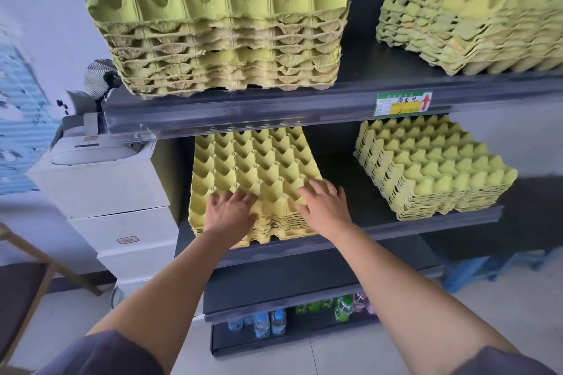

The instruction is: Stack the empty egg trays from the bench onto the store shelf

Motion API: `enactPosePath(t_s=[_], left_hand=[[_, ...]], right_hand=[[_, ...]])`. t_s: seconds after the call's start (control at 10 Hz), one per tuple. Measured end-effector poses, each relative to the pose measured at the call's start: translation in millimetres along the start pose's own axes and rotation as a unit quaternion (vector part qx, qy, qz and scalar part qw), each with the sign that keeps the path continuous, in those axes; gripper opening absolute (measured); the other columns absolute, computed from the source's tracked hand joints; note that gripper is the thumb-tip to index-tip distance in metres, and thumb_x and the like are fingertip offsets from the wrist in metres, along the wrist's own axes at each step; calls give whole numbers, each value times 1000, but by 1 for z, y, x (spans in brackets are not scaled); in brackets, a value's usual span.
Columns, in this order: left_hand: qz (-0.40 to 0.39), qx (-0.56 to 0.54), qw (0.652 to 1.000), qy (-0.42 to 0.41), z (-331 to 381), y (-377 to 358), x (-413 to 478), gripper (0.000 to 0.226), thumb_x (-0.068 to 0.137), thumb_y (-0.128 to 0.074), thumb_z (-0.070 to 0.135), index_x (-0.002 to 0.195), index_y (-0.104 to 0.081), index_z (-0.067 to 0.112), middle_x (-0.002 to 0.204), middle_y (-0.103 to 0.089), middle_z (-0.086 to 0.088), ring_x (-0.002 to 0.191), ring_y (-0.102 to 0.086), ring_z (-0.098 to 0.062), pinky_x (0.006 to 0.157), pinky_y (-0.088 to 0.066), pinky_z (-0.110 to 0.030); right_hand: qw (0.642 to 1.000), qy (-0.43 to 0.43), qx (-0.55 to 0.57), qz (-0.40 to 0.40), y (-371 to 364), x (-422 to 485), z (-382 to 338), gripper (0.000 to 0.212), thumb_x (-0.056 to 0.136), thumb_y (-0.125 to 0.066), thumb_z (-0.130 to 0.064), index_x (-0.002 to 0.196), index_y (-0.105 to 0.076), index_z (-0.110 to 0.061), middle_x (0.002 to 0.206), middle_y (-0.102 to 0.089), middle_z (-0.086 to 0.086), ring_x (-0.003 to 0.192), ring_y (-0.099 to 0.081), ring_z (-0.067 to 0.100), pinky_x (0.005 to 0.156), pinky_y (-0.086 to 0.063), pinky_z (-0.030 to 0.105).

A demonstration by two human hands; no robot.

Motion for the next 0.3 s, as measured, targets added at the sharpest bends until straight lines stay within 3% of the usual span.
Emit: enactPosePath(t_s=[0.1, 0.3], left_hand=[[17, 1, 1000, -17, 2, 14, 0, 40, 93, -43, 47, 131, -42, 34, 137, -46, 6, 128, -39, -21, 106, -23, -43], [39, 0, 999, -27, 12, 40, -3, 39, 94, -42, 44, 131, -45, 33, 138, -47, 4, 128, -39, -21, 106, -26, -42]], right_hand=[[999, 31, -9, 30, 10, -7, -2, 40, 97, -43, -36, 133, -45, -19, 147, -36, 8, 137, -28, 31, 111, -28, 45], [997, 34, 31, 64, 32, -19, 9, 38, 97, -41, -32, 133, -46, -20, 139, -43, 4, 128, -37, 27, 95, -43, 39]])
Point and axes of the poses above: each hand's wrist, its own x-axis towards the middle knuckle, its own y-axis out of the back of the hand, z = x × y, the point moved 5 cm from there along x, towards the middle knuckle
